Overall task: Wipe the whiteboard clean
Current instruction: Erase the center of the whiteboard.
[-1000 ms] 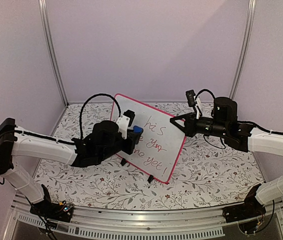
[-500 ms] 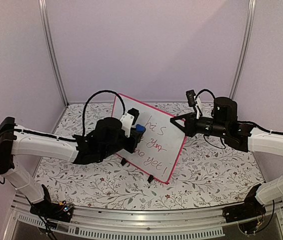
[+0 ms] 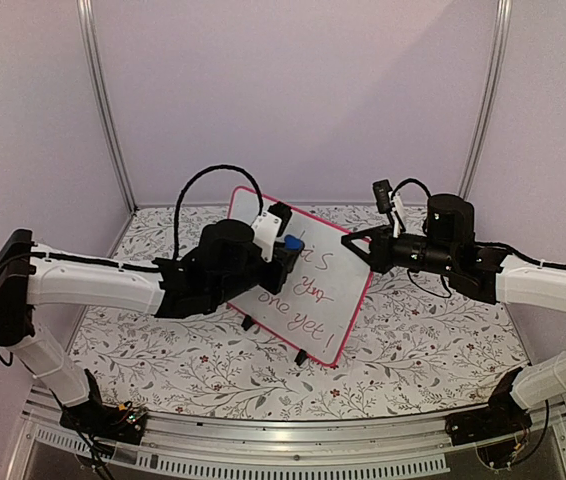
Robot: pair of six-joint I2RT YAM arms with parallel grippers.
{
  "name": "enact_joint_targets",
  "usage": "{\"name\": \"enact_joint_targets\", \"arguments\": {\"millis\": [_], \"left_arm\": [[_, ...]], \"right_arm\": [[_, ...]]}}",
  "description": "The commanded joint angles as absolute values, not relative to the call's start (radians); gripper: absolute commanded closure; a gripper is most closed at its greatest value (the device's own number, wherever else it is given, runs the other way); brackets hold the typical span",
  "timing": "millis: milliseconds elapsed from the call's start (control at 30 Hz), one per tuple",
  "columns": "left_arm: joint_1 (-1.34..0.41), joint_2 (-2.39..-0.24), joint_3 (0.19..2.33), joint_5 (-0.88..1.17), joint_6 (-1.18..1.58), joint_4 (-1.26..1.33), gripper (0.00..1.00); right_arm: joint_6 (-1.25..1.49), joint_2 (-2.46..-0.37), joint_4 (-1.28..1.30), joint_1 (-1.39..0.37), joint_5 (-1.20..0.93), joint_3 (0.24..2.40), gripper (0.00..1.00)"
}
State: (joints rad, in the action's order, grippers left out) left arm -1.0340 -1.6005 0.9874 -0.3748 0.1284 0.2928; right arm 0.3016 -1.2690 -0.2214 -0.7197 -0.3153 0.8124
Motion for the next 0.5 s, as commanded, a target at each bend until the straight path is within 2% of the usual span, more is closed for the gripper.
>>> {"name": "enact_joint_targets", "arguments": {"millis": [0,467], "left_arm": [[-1.036,-1.634,1.053,-0.356,0.100,0.336,0.84],[-1.010,-1.620,1.079,-0.325,0.100,0.354,0.83]], "right_arm": [[0.206,-1.286,-0.096,-0.765,-0.467,0.787,1.00],[0.209,-1.299,-0.100,-0.765,-0.469,0.788,1.00]]}}
